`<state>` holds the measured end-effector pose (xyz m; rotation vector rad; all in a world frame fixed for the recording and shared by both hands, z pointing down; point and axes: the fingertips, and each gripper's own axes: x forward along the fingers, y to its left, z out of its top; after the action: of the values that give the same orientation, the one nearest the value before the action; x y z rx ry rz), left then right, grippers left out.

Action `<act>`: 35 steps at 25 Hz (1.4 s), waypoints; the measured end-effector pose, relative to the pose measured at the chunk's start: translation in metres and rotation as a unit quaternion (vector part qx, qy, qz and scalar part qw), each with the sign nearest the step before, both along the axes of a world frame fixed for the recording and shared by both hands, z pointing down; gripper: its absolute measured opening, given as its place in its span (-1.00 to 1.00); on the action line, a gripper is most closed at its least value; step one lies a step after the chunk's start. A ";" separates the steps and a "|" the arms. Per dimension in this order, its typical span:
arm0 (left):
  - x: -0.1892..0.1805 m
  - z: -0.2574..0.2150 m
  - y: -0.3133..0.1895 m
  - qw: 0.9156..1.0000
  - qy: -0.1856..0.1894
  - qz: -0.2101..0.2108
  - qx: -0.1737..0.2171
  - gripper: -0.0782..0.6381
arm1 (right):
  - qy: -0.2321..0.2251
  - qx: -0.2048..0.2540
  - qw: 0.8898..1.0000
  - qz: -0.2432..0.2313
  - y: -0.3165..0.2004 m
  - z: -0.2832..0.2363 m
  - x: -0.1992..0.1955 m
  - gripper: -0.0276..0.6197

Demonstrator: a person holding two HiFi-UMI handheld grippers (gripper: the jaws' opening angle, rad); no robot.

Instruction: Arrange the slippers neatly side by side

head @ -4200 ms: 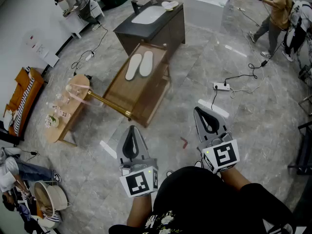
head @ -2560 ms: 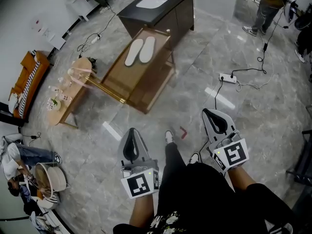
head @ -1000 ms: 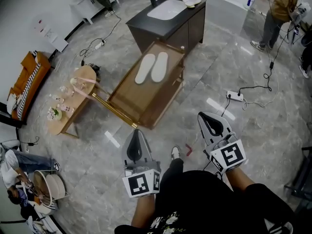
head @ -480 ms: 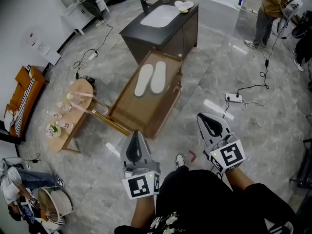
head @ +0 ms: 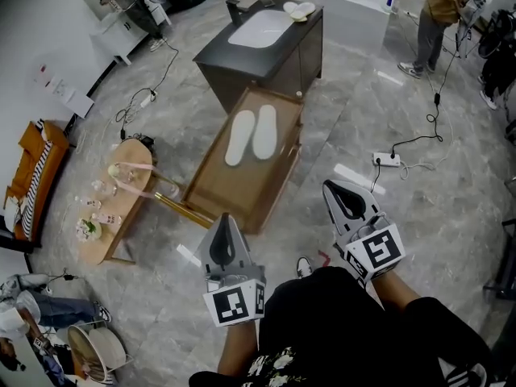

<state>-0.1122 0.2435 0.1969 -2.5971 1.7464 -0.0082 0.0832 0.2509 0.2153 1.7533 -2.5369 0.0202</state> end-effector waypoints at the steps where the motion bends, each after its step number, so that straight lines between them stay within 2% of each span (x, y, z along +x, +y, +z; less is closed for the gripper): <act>1: -0.001 0.000 -0.001 1.000 0.002 0.001 0.001 -0.78 | 0.001 0.000 1.000 0.002 0.000 0.000 -0.001 -0.94; 8: -0.012 0.004 -0.006 1.000 0.005 0.003 -0.003 -0.78 | 0.006 0.001 1.000 0.018 -0.003 0.000 0.001 -0.94; 15: -0.006 0.006 -0.015 1.000 0.001 0.013 0.001 -0.78 | 0.006 -0.003 0.999 0.038 -0.003 0.007 0.011 -0.94; 23: -0.003 0.002 -0.034 1.000 0.000 -0.009 -0.003 -0.78 | 0.009 -0.008 1.000 0.019 -0.029 0.004 0.016 -0.94; 35: 0.003 0.017 -0.084 0.999 -0.010 -0.041 -0.017 -0.78 | 0.005 -0.020 1.000 -0.013 -0.094 0.019 0.023 -0.94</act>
<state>-0.1089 0.1591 0.2137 -2.5380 1.8598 -0.0653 0.1061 0.1573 0.2347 1.7001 -2.5335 0.0608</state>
